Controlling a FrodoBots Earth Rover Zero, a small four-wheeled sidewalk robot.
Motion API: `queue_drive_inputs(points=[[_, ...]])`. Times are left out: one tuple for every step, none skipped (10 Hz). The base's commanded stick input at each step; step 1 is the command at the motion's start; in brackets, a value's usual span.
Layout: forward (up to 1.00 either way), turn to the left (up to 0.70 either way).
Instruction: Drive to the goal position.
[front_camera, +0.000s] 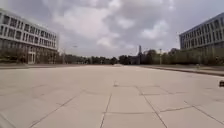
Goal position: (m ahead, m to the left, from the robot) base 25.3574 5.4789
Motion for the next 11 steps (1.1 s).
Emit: queue_drive_inputs(points=[[0.50,-0.02],[0.50,-0.02],[0.50,-0.02],[0.50,-0.02],[0.50,-0.02],[0.50,-0.02],[0.50,-0.02],[0.50,-0.02],[0.50,-0.52],[0.50,-0.52],[0.50,-0.49]])
